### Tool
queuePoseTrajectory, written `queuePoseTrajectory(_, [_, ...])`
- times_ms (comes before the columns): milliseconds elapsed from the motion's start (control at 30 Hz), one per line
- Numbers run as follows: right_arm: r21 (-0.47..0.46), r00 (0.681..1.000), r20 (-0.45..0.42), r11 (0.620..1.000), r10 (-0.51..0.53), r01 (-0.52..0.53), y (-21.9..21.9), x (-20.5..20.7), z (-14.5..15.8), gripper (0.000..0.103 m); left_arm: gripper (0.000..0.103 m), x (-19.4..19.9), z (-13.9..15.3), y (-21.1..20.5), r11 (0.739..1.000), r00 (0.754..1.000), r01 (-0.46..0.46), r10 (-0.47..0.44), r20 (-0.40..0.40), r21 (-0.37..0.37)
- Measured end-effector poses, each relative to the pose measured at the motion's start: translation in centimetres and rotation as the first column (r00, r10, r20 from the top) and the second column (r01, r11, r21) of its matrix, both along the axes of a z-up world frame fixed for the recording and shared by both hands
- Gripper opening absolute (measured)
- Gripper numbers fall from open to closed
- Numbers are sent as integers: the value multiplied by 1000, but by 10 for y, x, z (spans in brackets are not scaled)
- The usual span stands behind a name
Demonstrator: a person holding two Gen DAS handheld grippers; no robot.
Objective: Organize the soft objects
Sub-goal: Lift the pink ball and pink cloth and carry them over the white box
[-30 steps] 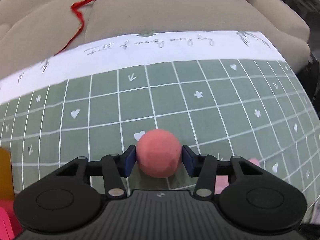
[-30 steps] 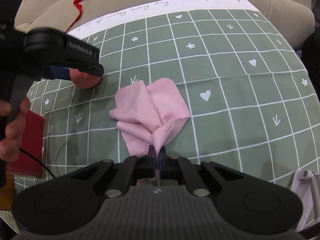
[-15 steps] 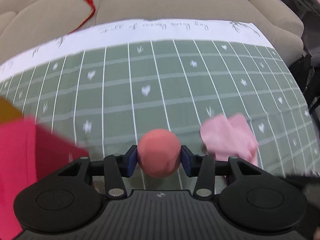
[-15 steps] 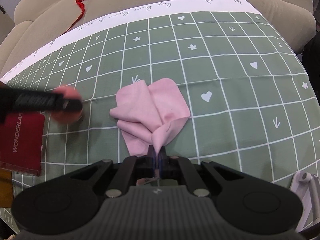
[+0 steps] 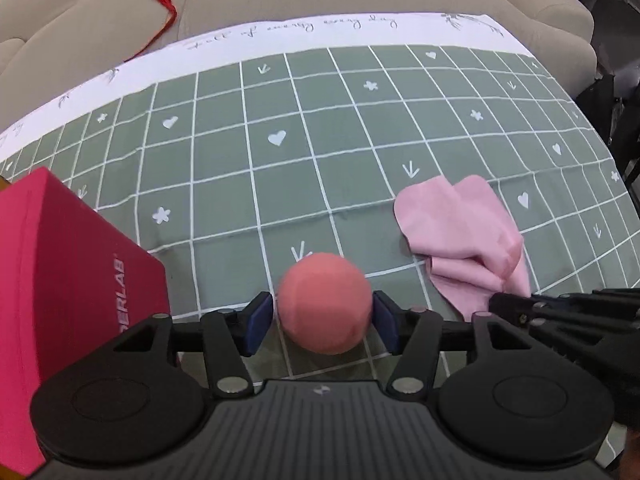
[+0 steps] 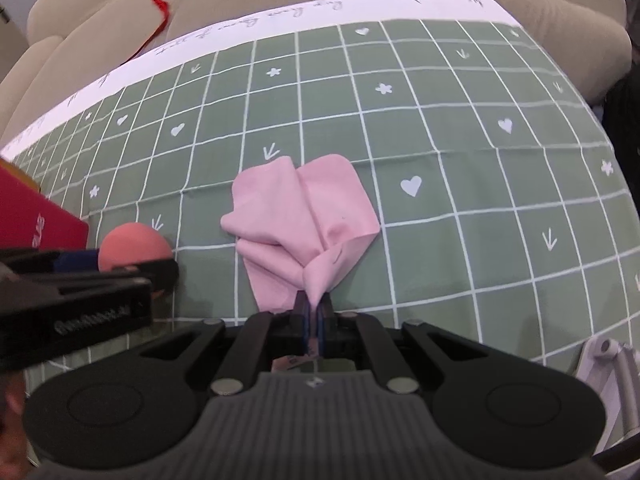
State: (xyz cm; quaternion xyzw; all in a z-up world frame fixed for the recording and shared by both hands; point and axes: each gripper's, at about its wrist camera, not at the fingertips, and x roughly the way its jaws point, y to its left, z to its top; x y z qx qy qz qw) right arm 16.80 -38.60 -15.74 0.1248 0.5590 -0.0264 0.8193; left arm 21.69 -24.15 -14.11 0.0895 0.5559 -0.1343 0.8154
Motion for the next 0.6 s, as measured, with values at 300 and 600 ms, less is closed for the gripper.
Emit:
queuePoseTrajectory(300, [-42, 1000, 19, 999, -21, 21, 9, 5, 0, 68, 52, -1, 0, 7, 997, 999, -35, 36, 27, -63])
queuePoseTrajectory(600, [-152, 996, 86, 988, -23, 36, 6, 5, -3, 0, 52, -2, 6, 9, 997, 997, -58, 61, 48, -52])
